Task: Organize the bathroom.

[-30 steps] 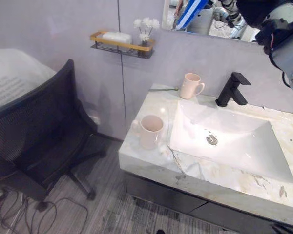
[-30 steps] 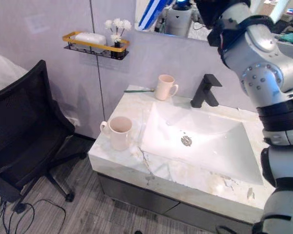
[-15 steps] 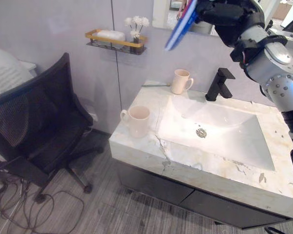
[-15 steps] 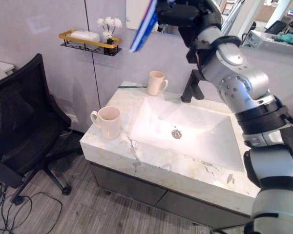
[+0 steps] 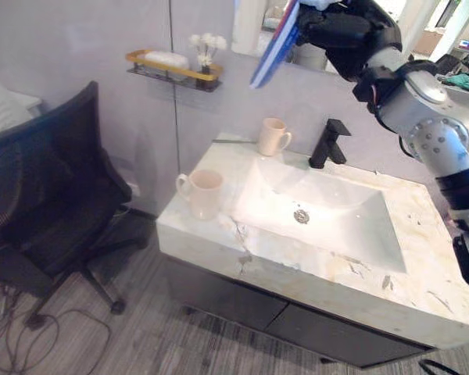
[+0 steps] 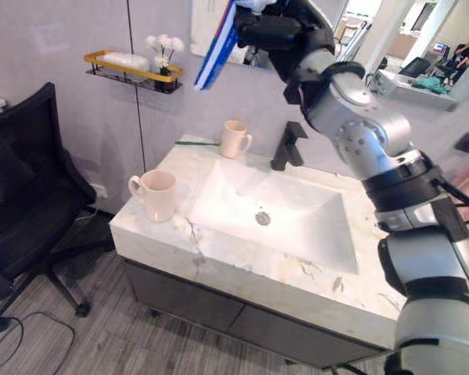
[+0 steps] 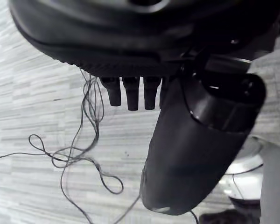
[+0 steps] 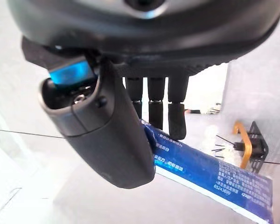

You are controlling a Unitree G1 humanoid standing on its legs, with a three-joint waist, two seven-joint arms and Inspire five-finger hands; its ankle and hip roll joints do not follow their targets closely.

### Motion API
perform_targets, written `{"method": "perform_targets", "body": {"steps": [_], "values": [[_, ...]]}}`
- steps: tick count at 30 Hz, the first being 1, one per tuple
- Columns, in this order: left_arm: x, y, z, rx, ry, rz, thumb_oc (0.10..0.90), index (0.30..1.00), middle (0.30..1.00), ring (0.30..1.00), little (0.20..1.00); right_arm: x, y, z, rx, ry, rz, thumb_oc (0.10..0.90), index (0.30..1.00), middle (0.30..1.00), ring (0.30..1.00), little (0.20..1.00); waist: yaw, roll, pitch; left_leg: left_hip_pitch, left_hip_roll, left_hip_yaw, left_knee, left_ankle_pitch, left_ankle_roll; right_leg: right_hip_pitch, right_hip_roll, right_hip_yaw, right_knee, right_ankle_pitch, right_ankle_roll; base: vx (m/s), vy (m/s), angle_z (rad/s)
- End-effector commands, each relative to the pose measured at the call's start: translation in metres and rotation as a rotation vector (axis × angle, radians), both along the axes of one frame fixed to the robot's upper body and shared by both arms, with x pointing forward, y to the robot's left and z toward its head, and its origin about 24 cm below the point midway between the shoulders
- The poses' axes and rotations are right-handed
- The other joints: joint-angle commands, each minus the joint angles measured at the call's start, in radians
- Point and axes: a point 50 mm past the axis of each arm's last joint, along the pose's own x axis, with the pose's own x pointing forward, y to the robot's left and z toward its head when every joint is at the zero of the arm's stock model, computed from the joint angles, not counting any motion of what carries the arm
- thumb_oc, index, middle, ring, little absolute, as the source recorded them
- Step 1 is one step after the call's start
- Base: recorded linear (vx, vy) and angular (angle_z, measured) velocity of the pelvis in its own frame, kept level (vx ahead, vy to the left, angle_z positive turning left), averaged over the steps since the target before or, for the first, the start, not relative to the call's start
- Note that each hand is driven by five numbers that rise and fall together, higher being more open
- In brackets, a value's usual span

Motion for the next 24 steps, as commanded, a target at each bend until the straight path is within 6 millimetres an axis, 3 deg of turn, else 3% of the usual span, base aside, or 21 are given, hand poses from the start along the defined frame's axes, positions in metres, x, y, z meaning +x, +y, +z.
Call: {"method": "perform_targets", "body": {"steps": [1, 2, 6, 9, 10, 13, 14, 15, 17, 21, 24], "values": [[-0.022, 0.017, 0.007, 0.051, 0.143, -0.065, 0.8, 0.9, 0.9, 0.9, 0.9, -0.035, -0.021, 0.075, 0.118, -0.367, -0.061, 0.4, 0.3, 0.3, 0.3, 0.3, -0.028, 0.036, -0.044, 0.138, -0.05, 0.165, -0.16, -0.05, 0.027, -0.029, -0.019, 0.023, 0.062, -0.008, 0.106, 0.1, 0.502, 0.59], [-0.022, 0.013, 0.005, 0.036, 0.136, -0.066, 0.8, 0.9, 0.9, 0.9, 0.9, -0.037, -0.021, 0.075, 0.121, -0.373, -0.063, 0.4, 0.3, 0.3, 0.3, 0.3, -0.042, 0.049, -0.049, 0.186, -0.064, 0.166, -0.241, -0.025, 0.029, -0.034, -0.03, 0.032, 0.072, -0.017, 0.116, 0.07, 0.348, 0.69], [-0.017, 0.008, 0.003, 0.044, 0.111, -0.045, 0.8, 0.9, 0.9, 0.9, 0.9, -0.042, -0.029, 0.075, 0.136, -0.377, -0.066, 0.4, 0.3, 0.3, 0.3, 0.3, -0.061, 0.057, -0.048, 0.21, -0.097, 0.128, -0.306, 0.002, 0.035, -0.088, -0.074, 0.07, 0.13, 0.024, 0.164, 0.01, 0.295, 0.41], [-0.02, 0.014, 0.005, 0.074, 0.086, 0.004, 0.8, 0.9, 0.9, 0.9, 0.9, -0.048, -0.029, 0.077, 0.157, -0.394, -0.03, 0.4, 0.3, 0.3, 0.3, 0.3, -0.081, 0.088, -0.02, 0.23, -0.096, 0.148, -0.334, -0.003, 0.063, -0.205, -0.116, 0.116, 0.372, 0.094, 0.172, -0.01, 0.237, 0.14], [-0.021, 0.016, 0.006, 0.08, 0.086, 0.019, 0.8, 0.9, 0.9, 0.9, 0.9, -0.05, -0.028, 0.077, 0.157, -0.391, -0.025, 0.4, 0.3, 0.3, 0.3, 0.3, -0.087, 0.092, -0.018, 0.24, -0.101, 0.15, -0.337, -0.009, 0.065, -0.226, -0.112, 0.129, 0.38, 0.116, 0.174, 0.07, 0.155, -0.04], [-0.019, 0.02, 0.009, 0.085, 0.109, -0.014, 0.8, 0.9, 0.9, 0.9, 0.9, -0.053, -0.026, 0.077, 0.15, -0.386, -0.045, 0.4, 0.3, 0.3, 0.3, 0.3, -0.1, 0.083, -0.025, 0.253, -0.131, 0.138, -0.347, -0.012, 0.055, -0.236, -0.055, 0.164, 0.228, 0.117, 0.182, 0.1, 0.051, -0.02], [-0.014, 0.022, 0.01, 0.095, 0.112, -0.049, 0.8, 0.9, 0.9, 0.9, 0.9, -0.055, -0.026, 0.078, 0.135, -0.396, -0.07, 0.4, 0.3, 0.3, 0.3, 0.3, -0.114, 0.075, -0.024, 0.249, -0.153, 0.096, -0.339, -0.021, 0.052, -0.231, -0.011, 0.195, 0.133, 0.116, 0.176, 0.12, 0.038, 0.22], [-0.011, 0.025, 0.011, 0.103, 0.11, -0.071, 0.8, 0.9, 0.9, 0.9, 0.9, -0.059, -0.022, 0.082, 0.125, -0.399, -0.087, 0.4, 0.3, 0.3, 0.3, 0.3, -0.125, 0.067, -0.02, 0.251, -0.154, 0.075, -0.322, -0.04, 0.051, -0.243, -0.005, 0.21, 0.116, 0.128, 0.173, 0.11, 0.04, 0.7], [-0.006, 0.02, 0.01, 0.093, 0.093, -0.069, 0.8, 0.9, 0.9, 0.9, 0.9, -0.059, -0.023, 0.081, 0.107, -0.403, -0.072, 0.4, 0.3, 0.3, 0.3, 0.3, -0.125, 0.067, -0.018, 0.241, -0.152, 0.061, -0.313, -0.043, 0.057, -0.209, -0.001, 0.178, 0.099, 0.086, 0.154, 0.06, 0.001, 1.29], [-0.007, 0.014, 0.007, 0.089, 0.119, -0.085, 0.8, 0.9, 0.9, 0.9, 0.9, -0.05, -0.032, 0.084, 0.062, -0.397, -0.035, 0.4, 0.3, 0.3, 0.3, 0.3, -0.111, 0.045, -0.057, 0.223, -0.157, 0.06, -0.338, -0.02, 0.062, -0.151, -0.007, 0.173, 0.024, 0.09, 0.17, 0.03, -0.003, 0.47], [-0.008, 0.011, 0.007, 0.074, 0.131, -0.07, 0.8, 0.9, 0.9, 0.9, 0.9, -0.057, -0.024, 0.086, 0.025, -0.418, 0.009, 0.4, 0.3, 0.3, 0.3, 0.3, -0.114, 0.035, -0.078, 0.218, -0.159, 0.081, -0.349, -0.02, 0.067, -0.139, -0.015, 0.174, -0.007, 0.1, 0.184, 0.02, 0.045, -0.13]]}}
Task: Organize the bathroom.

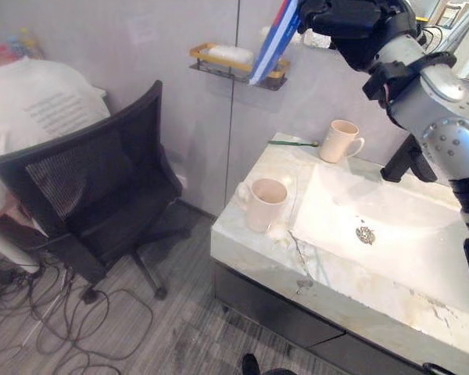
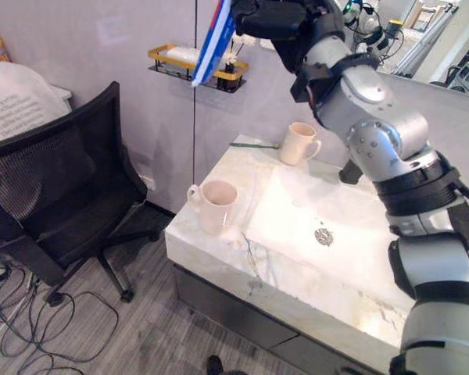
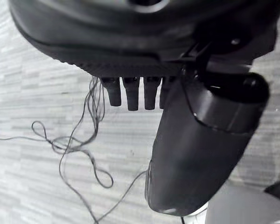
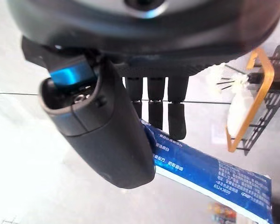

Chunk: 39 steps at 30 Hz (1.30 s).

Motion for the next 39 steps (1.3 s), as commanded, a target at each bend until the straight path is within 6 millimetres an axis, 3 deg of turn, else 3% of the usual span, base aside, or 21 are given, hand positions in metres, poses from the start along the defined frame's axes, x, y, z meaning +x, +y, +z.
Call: {"method": "perform_targets", "body": {"steps": [1, 7, 19, 35, 37, 39], "values": [[-0.026, 0.029, 0.011, 0.126, 0.137, 0.015, 0.8, 0.9, 0.9, 0.9, 0.9, -0.048, -0.015, 0.08, 0.101, -0.357, 0.006, 0.4, 0.3, 0.3, 0.3, 0.3, -0.007, -0.012, -0.108, -0.039, 0.014, 0.041, 0.099, -0.092, -0.038, 0.003, -0.034, 0.01, 0.102, -0.108, 0.129, 0.0, 0.063, -0.13], [-0.034, 0.028, 0.011, 0.132, 0.148, 0.057, 0.8, 0.9, 0.9, 0.9, 0.9, -0.068, -0.004, 0.076, -0.001, -0.42, 0.001, 0.4, 0.3, 0.3, 0.3, 0.3, -0.027, -0.019, -0.112, -0.048, 0.012, 0.067, 0.105, -0.1, -0.029, -0.005, -0.036, 0.016, 0.101, -0.105, 0.138, -0.01, 0.062, -0.1], [-0.036, 0.02, 0.007, 0.116, 0.128, 0.096, 0.8, 0.9, 0.9, 0.9, 0.9, -0.097, -0.01, 0.058, -0.004, -0.45, 0.046, 0.4, 0.3, 0.3, 0.3, 0.3, -0.077, -0.02, -0.103, -0.071, 0.011, 0.13, 0.154, -0.125, -0.022, -0.018, -0.04, 0.032, 0.109, -0.109, 0.146, -0.03, 0.037, -0.1], [-0.023, 0.016, 0.006, 0.098, 0.087, 0.104, 0.8, 0.9, 0.9, 0.9, 0.9, -0.096, -0.016, 0.052, 0.022, -0.415, 0.05, 0.4, 0.3, 0.3, 0.3, 0.3, -0.095, -0.006, -0.113, -0.061, 0.006, 0.146, 0.134, -0.116, -0.022, -0.015, -0.046, 0.034, 0.098, -0.102, 0.157, -0.05, 0.03, -0.09], [-0.022, 0.018, 0.006, 0.104, 0.076, 0.113, 0.8, 0.9, 0.9, 0.9, 0.9, -0.095, -0.017, 0.051, 0.039, -0.413, 0.057, 0.4, 0.3, 0.3, 0.3, 0.3, -0.092, -0.001, -0.11, -0.061, 0.015, 0.152, 0.132, -0.113, -0.021, -0.016, -0.045, 0.026, 0.122, -0.119, 0.154, -0.05, -0.062, 0.01], [-0.018, 0.022, 0.008, 0.123, 0.048, 0.121, 0.8, 0.9, 0.9, 0.9, 0.9, -0.096, -0.017, 0.053, 0.066, -0.417, 0.064, 0.4, 0.3, 0.3, 0.3, 0.3, -0.078, 0.005, -0.092, -0.08, 0.039, 0.159, 0.188, -0.131, -0.019, -0.039, -0.031, -0.004, 0.263, -0.206, 0.135, -0.09, -0.16, -0.01]]}}
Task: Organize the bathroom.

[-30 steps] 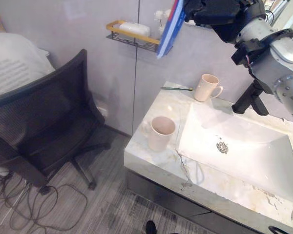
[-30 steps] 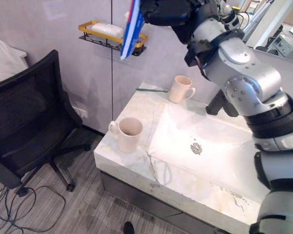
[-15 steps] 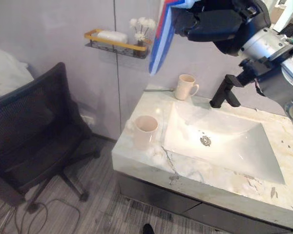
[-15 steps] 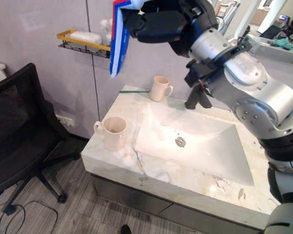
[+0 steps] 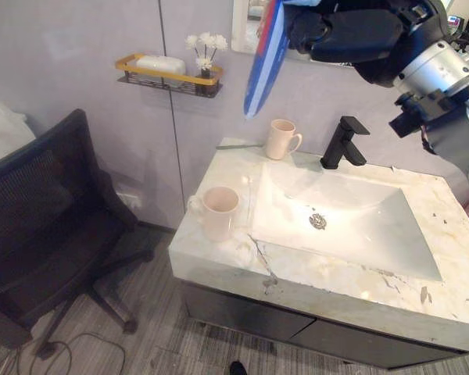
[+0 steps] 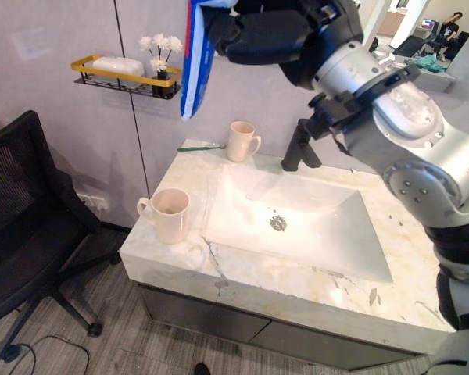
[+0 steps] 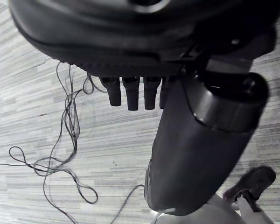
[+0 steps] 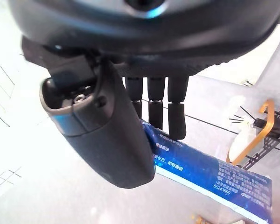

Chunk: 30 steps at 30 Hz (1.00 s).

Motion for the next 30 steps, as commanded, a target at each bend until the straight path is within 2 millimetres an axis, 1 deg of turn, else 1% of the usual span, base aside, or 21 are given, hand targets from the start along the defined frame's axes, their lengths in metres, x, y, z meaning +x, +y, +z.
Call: {"method": "perform_targets", "body": {"steps": [1, 3, 4, 5, 7, 8, 9, 10, 12, 14, 15, 18, 20, 21, 22, 23, 25, 26, 27, 28, 30], "values": [[-0.02, 0.037, 0.012, 0.128, 0.073, 0.051, 0.8, 0.9, 0.9, 0.9, 0.9, -0.021, -0.034, 0.052, 0.306, -0.227, -0.027, 0.4, 0.3, 0.3, 0.3, 0.3, 0.047, -0.02, -0.033, -0.089, 0.012, 0.03, 0.22, -0.127, -0.01, -0.038, -0.058, -0.062, 0.336, -0.243, 0.094, -0.08, -0.182, -0.1], [-0.012, 0.037, 0.013, 0.129, 0.042, 0.047, 0.8, 0.9, 0.9, 0.9, 0.9, -0.019, -0.032, 0.052, 0.307, -0.234, -0.042, 0.4, 0.3, 0.3, 0.3, 0.3, 0.051, -0.037, -0.032, -0.129, 0.011, 0.05, 0.324, -0.156, -0.02, -0.027, -0.062, -0.078, 0.326, -0.243, 0.073, -0.04, -0.198, 0.03], [-0.006, 0.035, 0.013, 0.12, 0.026, 0.023, 0.8, 0.9, 0.9, 0.9, 0.9, -0.021, -0.031, 0.052, 0.308, -0.237, -0.051, 0.4, 0.3, 0.3, 0.3, 0.3, 0.053, -0.049, -0.022, -0.175, 0.023, 0.047, 0.41, -0.166, -0.037, -0.016, -0.059, -0.087, 0.327, -0.24, 0.053, -0.04, -0.237, 0.45], [-0.002, 0.035, 0.012, 0.112, 0.014, 0.005, 0.8, 0.9, 0.9, 0.9, 0.9, -0.022, -0.031, 0.053, 0.307, -0.245, -0.057, 0.4, 0.3, 0.3, 0.3, 0.3, 0.06, -0.058, -0.007, -0.228, 0.041, 0.004, 0.512, -0.159, -0.06, 0.003, -0.052, -0.097, 0.326, -0.247, 0.035, -0.05, -0.211, 0.67], [0.003, 0.034, 0.012, 0.105, -0.007, -0.007, 0.8, 0.9, 0.9, 0.9, 0.9, -0.023, -0.032, 0.054, 0.309, -0.257, -0.056, 0.4, 0.3, 0.3, 0.3, 0.3, 0.074, -0.065, 0.007, -0.284, 0.057, -0.057, 0.592, -0.146, -0.081, 0.021, -0.042, -0.108, 0.32, -0.25, 0.014, -0.07, -0.131, 0.83], [0.008, 0.032, 0.013, 0.098, -0.01, -0.031, 0.8, 0.9, 0.9, 0.9, 0.9, -0.02, -0.034, 0.053, 0.322, -0.263, -0.057, 0.4, 0.3, 0.3, 0.3, 0.3, 0.091, -0.074, 0.011, -0.3, 0.094, -0.08, 0.592, -0.164, -0.075, 0.036, -0.043, -0.138, 0.317, -0.256, -0.01, -0.06, -0.116, 0.77], [0.009, 0.032, 0.013, 0.095, -0.004, -0.041, 0.8, 0.9, 0.9, 0.9, 0.9, -0.018, -0.035, 0.053, 0.327, -0.262, -0.062, 0.4, 0.3, 0.3, 0.3, 0.3, 0.092, -0.077, 0.013, -0.293, 0.111, -0.081, 0.584, -0.169, -0.075, 0.046, -0.043, -0.149, 0.311, -0.256, -0.015, 0.04, -0.085, 0.53], [0.01, 0.033, 0.014, 0.094, 0.007, -0.062, 0.8, 0.9, 0.9, 0.9, 0.9, -0.016, -0.037, 0.053, 0.328, -0.256, -0.079, 0.4, 0.3, 0.3, 0.3, 0.3, 0.088, -0.082, 0.002, -0.266, 0.134, -0.077, 0.578, -0.201, -0.075, 0.054, -0.045, -0.15, 0.304, -0.261, -0.011, 0.04, -0.027, 0.19], [0.013, 0.031, 0.014, 0.08, 0.033, -0.105, 0.8, 0.9, 0.9, 0.9, 0.9, -0.004, -0.039, 0.05, 0.327, -0.243, -0.099, 0.4, 0.3, 0.3, 0.3, 0.3, 0.09, -0.086, -0.001, -0.229, 0.091, -0.1, 0.549, -0.219, -0.041, 0.061, -0.054, -0.156, 0.269, -0.224, -0.004, 0.01, 0.043, 0.53], [0.016, 0.026, 0.013, 0.073, 0.037, -0.121, 0.8, 0.9, 0.9, 0.9, 0.9, 0.0, -0.043, 0.049, 0.341, -0.241, -0.105, 0.4, 0.3, 0.3, 0.3, 0.3, 0.077, -0.076, -0.013, -0.194, 0.073, -0.058, 0.492, -0.206, -0.037, 0.052, -0.058, -0.158, 0.247, -0.204, 0.012, -0.03, 0.151, 0.3], [0.021, 0.022, 0.012, 0.061, 0.037, -0.139, 0.8, 0.9, 0.9, 0.9, 0.9, 0.002, -0.044, 0.05, 0.368, -0.243, -0.094, 0.4, 0.3, 0.3, 0.3, 0.3, 0.053, -0.056, -0.024, -0.143, 0.067, -0.028, 0.373, -0.163, -0.042, 0.03, -0.059, -0.156, 0.227, -0.189, 0.031, -0.06, 0.189, 0.07], [0.025, 0.017, 0.012, 0.059, 0.027, -0.116, 0.8, 0.9, 0.9, 0.9, 0.9, 0.002, -0.044, 0.05, 0.394, -0.248, -0.076, 0.4, 0.3, 0.3, 0.3, 0.3, 0.037, -0.045, -0.028, -0.108, 0.035, -0.026, 0.297, -0.144, -0.043, 0.016, -0.071, -0.134, 0.187, -0.159, 0.056, -0.08, 0.244, 0.21], [0.022, 0.013, 0.01, 0.08, 0.031, -0.102, 0.8, 0.9, 0.9, 0.9, 0.9, 0.001, -0.04, 0.047, 0.425, -0.251, -0.045, 0.4, 0.3, 0.3, 0.3, 0.3, 0.024, -0.029, -0.016, -0.092, -0.014, -0.008, 0.246, -0.136, -0.04, -0.009, -0.092, -0.097, 0.133, -0.1, 0.101, -0.19, 0.278, -0.29], [0.02, 0.013, 0.01, 0.091, 0.033, -0.096, 0.8, 0.9, 0.9, 0.9, 0.9, 0.001, -0.037, 0.046, 0.432, -0.251, -0.042, 0.4, 0.3, 0.3, 0.3, 0.3, 0.022, -0.022, -0.011, -0.091, -0.021, -0.003, 0.23, -0.131, -0.035, -0.019, -0.101, -0.074, 0.132, -0.09, 0.111, -0.2, 0.227, -0.54], [0.02, 0.014, 0.01, 0.094, 0.035, -0.094, 0.8, 0.9, 0.9, 0.9, 0.9, 0.001, -0.037, 0.046, 0.433, -0.251, -0.041, 0.4, 0.3, 0.3, 0.3, 0.3, 0.022, -0.02, -0.011, -0.09, -0.022, -0.001, 0.225, -0.129, -0.033, -0.022, -0.103, -0.067, 0.133, -0.089, 0.113, -0.16, 0.15, -0.5], [0.016, 0.018, 0.011, 0.111, 0.037, -0.08, 0.8, 0.9, 0.9, 0.9, 0.9, -0.001, -0.034, 0.045, 0.434, -0.254, -0.045, 0.4, 0.3, 0.3, 0.3, 0.3, 0.018, -0.001, -0.006, -0.095, -0.017, -0.001, 0.218, -0.127, -0.023, -0.039, -0.117, -0.03, 0.164, -0.098, 0.122, -0.12, 0.105, -0.33], [0.012, 0.024, 0.012, 0.122, 0.037, -0.074, 0.8, 0.9, 0.9, 0.9, 0.9, -0.002, -0.034, 0.044, 0.436, -0.258, -0.05, 0.4, 0.3, 0.3, 0.3, 0.3, 0.02, 0.009, -0.008, -0.1, -0.01, 0.009, 0.221, -0.128, -0.022, -0.044, -0.122, -0.023, 0.2, -0.121, 0.125, -0.11, 0.075, -0.06], [0.005, 0.031, 0.014, 0.141, 0.042, -0.063, 0.8, 0.9, 0.9, 0.9, 0.9, -0.004, -0.036, 0.044, 0.44, -0.264, -0.059, 0.4, 0.3, 0.3, 0.3, 0.3, 0.035, 0.023, -0.008, -0.106, 0.014, 0.004, 0.22, -0.115, -0.026, -0.044, -0.126, -0.05, 0.285, -0.172, 0.118, -0.1, 0.022, 0.1], [0.003, 0.033, 0.014, 0.145, 0.045, -0.062, 0.8, 0.9, 0.9, 0.9, 0.9, -0.004, -0.037, 0.045, 0.441, -0.266, -0.06, 0.4, 0.3, 0.3, 0.3, 0.3, 0.038, 0.025, -0.011, -0.11, 0.019, 0.004, 0.216, -0.11, -0.027, -0.04, -0.123, -0.047, 0.293, -0.184, 0.119, -0.14, -0.039, 0.14], [0.002, 0.037, 0.016, 0.159, 0.05, -0.054, 0.8, 0.9, 0.9, 0.9, 0.9, -0.003, -0.037, 0.047, 0.436, -0.28, -0.065, 0.4, 0.3, 0.3, 0.3, 0.3, 0.051, 0.006, -0.026, -0.125, 0.012, 0.001, 0.206, -0.099, -0.035, -0.013, -0.124, -0.049, 0.244, -0.175, 0.123, -0.1, -0.062, 0.01], [0.002, 0.038, 0.016, 0.158, 0.054, -0.047, 0.8, 0.9, 0.9, 0.9, 0.9, -0.003, -0.036, 0.049, 0.43, -0.287, -0.063, 0.4, 0.3, 0.3, 0.3, 0.3, 0.06, -0.005, -0.034, -0.134, 0.006, -0.01, 0.202, -0.091, -0.044, -0.001, -0.121, -0.063, 0.2, -0.156, 0.119, -0.06, -0.049, -0.13]]}}
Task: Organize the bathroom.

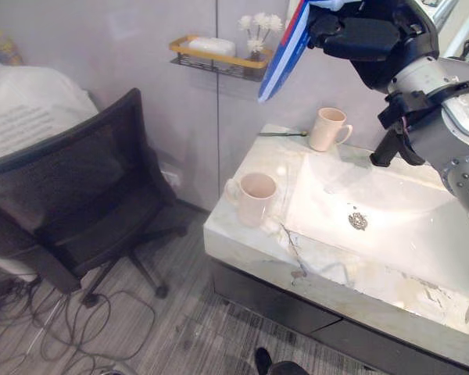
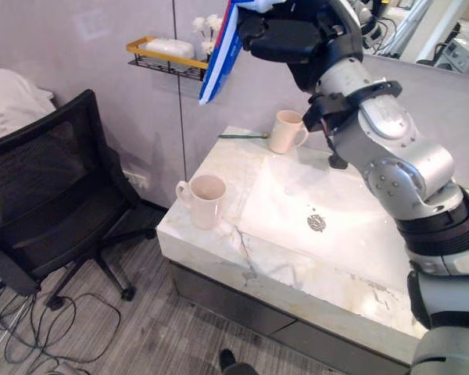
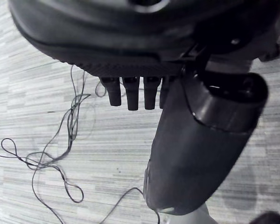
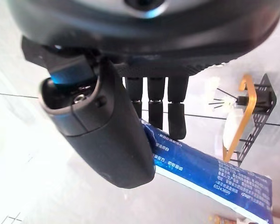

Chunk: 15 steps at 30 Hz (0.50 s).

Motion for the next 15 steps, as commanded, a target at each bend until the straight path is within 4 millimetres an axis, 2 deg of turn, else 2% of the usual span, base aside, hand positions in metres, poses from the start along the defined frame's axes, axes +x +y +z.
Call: {"method": "perform_targets", "body": {"steps": [1, 5, 15], "values": [[-0.042, 0.032, 0.005, 0.097, 0.152, 0.054, 0.8, 0.9, 0.9, 0.9, 0.9, -0.037, -0.017, 0.065, 0.229, -0.378, 0.02, 0.4, 0.3, 0.3, 0.3, 0.3, 0.006, -0.067, -0.104, -0.095, -0.031, -0.042, 0.135, -0.068, -0.053, 0.044, -0.018, 0.008, -0.05, -0.043, 0.046, -0.02, -0.035, -0.05], [-0.047, 0.03, 0.003, 0.093, 0.18, 0.025, 0.8, 0.9, 0.9, 0.9, 0.9, -0.035, -0.015, 0.067, 0.175, -0.359, 0.023, 0.4, 0.3, 0.3, 0.3, 0.3, 0.013, -0.069, -0.114, -0.073, -0.028, -0.074, 0.097, -0.059, -0.048, 0.039, -0.005, -0.017, -0.049, -0.048, 0.036, 0.01, 0.008, 0.0], [-0.06, 0.021, -0.002, 0.062, 0.217, 0.019, 0.8, 0.9, 0.9, 0.9, 0.9, -0.029, 0.001, 0.048, 0.099, -0.227, 0.177, 0.4, 0.3, 0.3, 0.3, 0.3, 0.004, -0.078, -0.128, -0.047, -0.027, -0.045, 0.081, -0.069, -0.033, 0.04, -0.004, -0.021, -0.041, -0.064, 0.04, 0.01, 0.059, -0.09]]}}
